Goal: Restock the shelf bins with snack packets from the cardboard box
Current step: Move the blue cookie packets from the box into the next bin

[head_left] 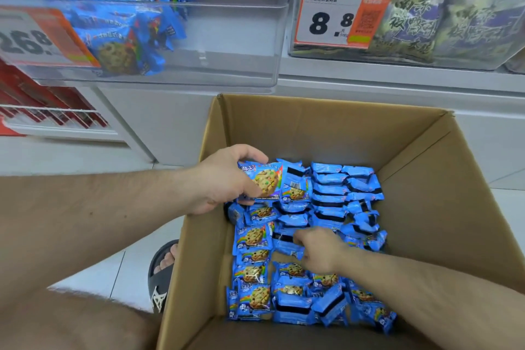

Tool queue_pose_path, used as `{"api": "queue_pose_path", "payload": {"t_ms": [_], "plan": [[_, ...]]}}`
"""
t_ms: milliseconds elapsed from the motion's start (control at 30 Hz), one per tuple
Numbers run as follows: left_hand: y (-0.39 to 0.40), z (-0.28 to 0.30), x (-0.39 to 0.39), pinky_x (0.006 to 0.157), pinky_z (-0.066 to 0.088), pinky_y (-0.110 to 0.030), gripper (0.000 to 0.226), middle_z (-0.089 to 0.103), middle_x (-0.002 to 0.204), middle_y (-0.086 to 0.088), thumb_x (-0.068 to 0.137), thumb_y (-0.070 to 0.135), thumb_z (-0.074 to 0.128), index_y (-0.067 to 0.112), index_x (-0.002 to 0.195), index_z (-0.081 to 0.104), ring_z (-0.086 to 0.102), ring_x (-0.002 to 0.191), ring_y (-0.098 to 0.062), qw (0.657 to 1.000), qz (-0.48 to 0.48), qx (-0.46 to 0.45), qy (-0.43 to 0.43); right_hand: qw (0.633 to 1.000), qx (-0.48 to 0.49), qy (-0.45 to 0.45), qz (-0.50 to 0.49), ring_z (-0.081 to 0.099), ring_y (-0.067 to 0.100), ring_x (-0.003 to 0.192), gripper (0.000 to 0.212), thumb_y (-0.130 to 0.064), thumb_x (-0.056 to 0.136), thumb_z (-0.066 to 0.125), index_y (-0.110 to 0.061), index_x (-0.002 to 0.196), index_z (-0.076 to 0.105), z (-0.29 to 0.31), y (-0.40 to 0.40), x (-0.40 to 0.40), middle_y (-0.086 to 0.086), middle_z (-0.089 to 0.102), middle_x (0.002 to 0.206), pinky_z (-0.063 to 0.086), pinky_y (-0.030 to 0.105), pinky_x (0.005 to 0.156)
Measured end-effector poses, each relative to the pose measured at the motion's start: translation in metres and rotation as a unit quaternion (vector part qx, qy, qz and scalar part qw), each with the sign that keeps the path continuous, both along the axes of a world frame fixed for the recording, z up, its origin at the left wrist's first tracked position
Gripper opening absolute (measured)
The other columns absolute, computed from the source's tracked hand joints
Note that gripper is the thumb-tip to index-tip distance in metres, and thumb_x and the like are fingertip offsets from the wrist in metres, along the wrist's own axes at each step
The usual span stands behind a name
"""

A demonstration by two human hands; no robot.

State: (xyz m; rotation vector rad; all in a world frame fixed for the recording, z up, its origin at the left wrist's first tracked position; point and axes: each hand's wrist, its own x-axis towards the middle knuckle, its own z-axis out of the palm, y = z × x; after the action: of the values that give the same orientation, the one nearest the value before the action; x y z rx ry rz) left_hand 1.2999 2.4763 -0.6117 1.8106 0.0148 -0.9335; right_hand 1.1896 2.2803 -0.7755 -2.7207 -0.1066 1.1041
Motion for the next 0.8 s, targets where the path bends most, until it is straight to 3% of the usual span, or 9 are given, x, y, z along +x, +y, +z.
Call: {"api": "queue_pose_path", "payload": {"t_ms": [67, 133, 267, 333, 433, 600, 700, 800], "plan": [[0.001, 0.001, -0.001, 0.082, 0.057, -0.054, 0.049, 0.063, 0.112, -0.022, 0.073, -0.02, 0.069, 0.024, 0.094, 0.064, 0.066, 0.1, -0.039, 1.0, -0.025, -0.008, -0.01, 0.998, -0.025, 0.063, 0.01, 0.05, 0.032, 0.108, 0.044, -0.025, 0.091, 0.058, -0.018, 0.131, 0.043, -0.021, 0.004, -0.005, 0.011, 0.053, 0.121, 0.041, 0.045, 0.085], [0.002, 0.0, -0.001, 0.083, 0.056, -0.055, 0.049, 0.065, 0.111, -0.023, 0.073, -0.019, 0.069, 0.025, 0.094, 0.064, 0.066, 0.101, -0.039, 0.999, -0.039, -0.01, -0.012, 0.995, -0.042, 0.089, 0.017, 0.048, 0.031, 0.109, 0.045, -0.03, 0.086, 0.062, -0.022, 0.126, 0.043, -0.037, 0.007, -0.009, 0.01, 0.053, 0.119, 0.043, 0.047, 0.089], [0.005, -0.005, 0.003, 0.083, 0.055, -0.052, 0.05, 0.065, 0.111, -0.022, 0.073, -0.019, 0.069, 0.025, 0.096, 0.064, 0.066, 0.101, -0.037, 0.999, -0.044, -0.018, -0.005, 0.995, -0.047, 0.085, 0.027, 0.051, 0.028, 0.112, 0.042, -0.024, 0.087, 0.061, -0.021, 0.126, 0.045, -0.045, 0.013, -0.01, 0.008, 0.057, 0.12, 0.039, 0.039, 0.081], [0.005, -0.007, 0.005, 0.084, 0.055, -0.052, 0.052, 0.066, 0.111, -0.018, 0.073, -0.019, 0.069, 0.027, 0.097, 0.064, 0.065, 0.104, -0.037, 0.999, -0.051, -0.017, 0.002, 0.995, -0.051, 0.081, 0.02, 0.051, 0.026, 0.109, 0.043, -0.021, 0.087, 0.06, -0.022, 0.128, 0.045, -0.045, 0.013, -0.011, 0.006, 0.058, 0.112, 0.035, 0.036, 0.073], [0.001, -0.01, 0.008, 0.082, 0.057, -0.053, 0.053, 0.065, 0.111, -0.018, 0.073, -0.019, 0.069, 0.029, 0.096, 0.064, 0.066, 0.102, -0.036, 0.998, -0.064, -0.017, 0.006, 0.997, -0.042, 0.07, 0.001, 0.046, 0.023, 0.098, 0.042, -0.024, 0.085, 0.064, -0.026, 0.123, 0.047, -0.042, 0.013, -0.014, 0.003, 0.05, 0.099, 0.035, 0.034, 0.074], [-0.008, -0.008, 0.023, 0.06, 0.057, -0.032, 0.05, 0.058, 0.118, -0.02, 0.078, -0.012, 0.07, 0.033, 0.099, 0.061, 0.066, 0.095, -0.037, 0.995, -0.098, -0.002, -0.007, 0.996, 0.02, 0.058, -0.063, 0.046, 0.027, 0.103, 0.059, -0.037, 0.076, 0.071, -0.03, 0.128, 0.043, -0.027, 0.0, -0.01, 0.002, 0.054, 0.112, 0.043, 0.042, 0.09], [-0.007, 0.003, 0.03, 0.063, 0.051, -0.034, 0.046, 0.062, 0.107, -0.021, 0.078, -0.01, 0.07, 0.031, 0.098, 0.062, 0.057, 0.071, -0.028, 0.991, -0.125, 0.012, -0.043, 0.99, 0.087, -0.023, -0.109, 0.05, 0.026, 0.116, 0.066, -0.039, 0.076, 0.07, -0.024, 0.135, 0.044, 0.008, -0.01, -0.004, 0.0, 0.052, 0.124, 0.043, 0.042, 0.096], [-0.006, 0.02, 0.031, 0.057, 0.047, -0.028, 0.043, 0.063, 0.103, -0.018, 0.078, -0.007, 0.07, 0.029, 0.098, 0.064, 0.056, 0.07, -0.024, 0.983, -0.168, 0.032, -0.064, 0.946, 0.167, -0.217, -0.171, 0.05, 0.014, 0.106, 0.057, -0.034, 0.073, 0.071, -0.02, 0.125, 0.054, 0.06, -0.016, 0.002, -0.009, 0.049, 0.109, 0.042, 0.023, 0.09]]}}
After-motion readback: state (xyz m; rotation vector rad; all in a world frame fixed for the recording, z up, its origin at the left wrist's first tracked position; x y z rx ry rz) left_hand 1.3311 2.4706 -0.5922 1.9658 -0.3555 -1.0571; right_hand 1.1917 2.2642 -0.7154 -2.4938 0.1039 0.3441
